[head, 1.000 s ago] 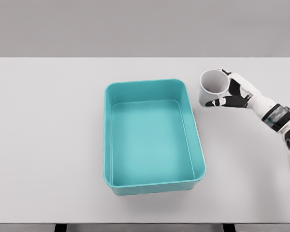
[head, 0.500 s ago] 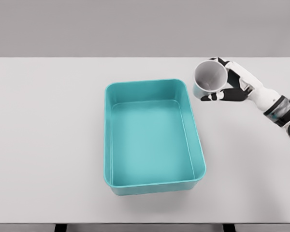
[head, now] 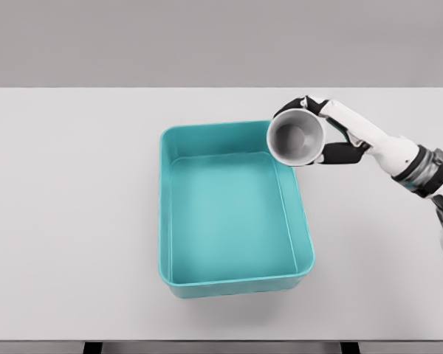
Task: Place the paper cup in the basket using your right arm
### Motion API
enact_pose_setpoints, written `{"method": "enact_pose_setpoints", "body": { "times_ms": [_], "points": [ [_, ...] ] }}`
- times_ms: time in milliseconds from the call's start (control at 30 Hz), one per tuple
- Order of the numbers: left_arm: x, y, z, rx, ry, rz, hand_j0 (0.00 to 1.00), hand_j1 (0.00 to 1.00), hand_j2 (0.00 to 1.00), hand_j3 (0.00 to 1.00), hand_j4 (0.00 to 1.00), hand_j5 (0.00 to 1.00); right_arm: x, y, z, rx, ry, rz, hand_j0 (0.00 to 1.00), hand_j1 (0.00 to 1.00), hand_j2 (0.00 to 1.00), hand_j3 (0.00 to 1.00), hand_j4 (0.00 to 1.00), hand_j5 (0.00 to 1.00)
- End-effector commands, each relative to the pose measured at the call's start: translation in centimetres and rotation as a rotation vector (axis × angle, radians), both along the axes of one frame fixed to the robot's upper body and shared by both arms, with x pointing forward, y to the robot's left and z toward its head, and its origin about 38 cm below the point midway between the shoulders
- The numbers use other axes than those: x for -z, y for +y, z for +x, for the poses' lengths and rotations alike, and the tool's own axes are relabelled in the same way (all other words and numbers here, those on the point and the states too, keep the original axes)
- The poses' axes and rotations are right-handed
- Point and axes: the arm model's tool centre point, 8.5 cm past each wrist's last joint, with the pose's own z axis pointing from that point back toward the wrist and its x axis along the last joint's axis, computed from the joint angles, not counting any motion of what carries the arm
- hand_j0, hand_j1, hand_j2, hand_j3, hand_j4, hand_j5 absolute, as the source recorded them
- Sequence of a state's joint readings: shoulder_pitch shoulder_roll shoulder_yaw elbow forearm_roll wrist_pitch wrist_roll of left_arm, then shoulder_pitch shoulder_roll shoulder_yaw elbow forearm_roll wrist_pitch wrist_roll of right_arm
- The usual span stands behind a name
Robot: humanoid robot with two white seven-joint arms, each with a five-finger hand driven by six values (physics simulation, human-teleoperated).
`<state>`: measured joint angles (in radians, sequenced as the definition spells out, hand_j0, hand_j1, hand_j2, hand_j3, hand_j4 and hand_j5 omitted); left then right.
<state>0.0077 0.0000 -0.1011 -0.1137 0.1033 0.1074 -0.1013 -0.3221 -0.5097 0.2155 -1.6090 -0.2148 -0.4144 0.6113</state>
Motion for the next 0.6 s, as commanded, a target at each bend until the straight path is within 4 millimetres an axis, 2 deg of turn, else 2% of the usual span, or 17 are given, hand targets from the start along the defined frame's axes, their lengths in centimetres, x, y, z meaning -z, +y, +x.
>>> {"method": "enact_pose_setpoints", "body": {
  "times_ms": [0,167,367,567],
  "points": [
    [0.0,0.0,0.0,0.001,0.000,-0.001,1.00,1.00,1.00,1.00,1.00,1.00,-0.1,0.9,-0.6,-0.043,-0.057,-0.019,0.54,0.54,0.54,0.54,0.54,0.54],
    [0.0,0.0,0.0,-0.001,0.000,0.000,1.00,1.00,1.00,1.00,1.00,1.00,0.5,2.8,-1.1,-0.108,-0.131,-0.117,0.54,0.54,0.54,0.54,0.54,0.54],
    [0.0,0.0,0.0,0.001,0.000,0.000,1.00,1.00,1.00,1.00,1.00,1.00,-0.7,3.1,-1.3,-0.163,-0.187,-0.192,0.54,0.54,0.54,0.54,0.54,0.54],
    [0.0,0.0,0.0,0.001,0.000,0.000,1.00,1.00,1.00,1.00,1.00,1.00,-1.5,4.9,-1.3,-0.219,-0.217,-0.242,0.54,0.54,0.54,0.54,0.54,0.54]
  ]
}}
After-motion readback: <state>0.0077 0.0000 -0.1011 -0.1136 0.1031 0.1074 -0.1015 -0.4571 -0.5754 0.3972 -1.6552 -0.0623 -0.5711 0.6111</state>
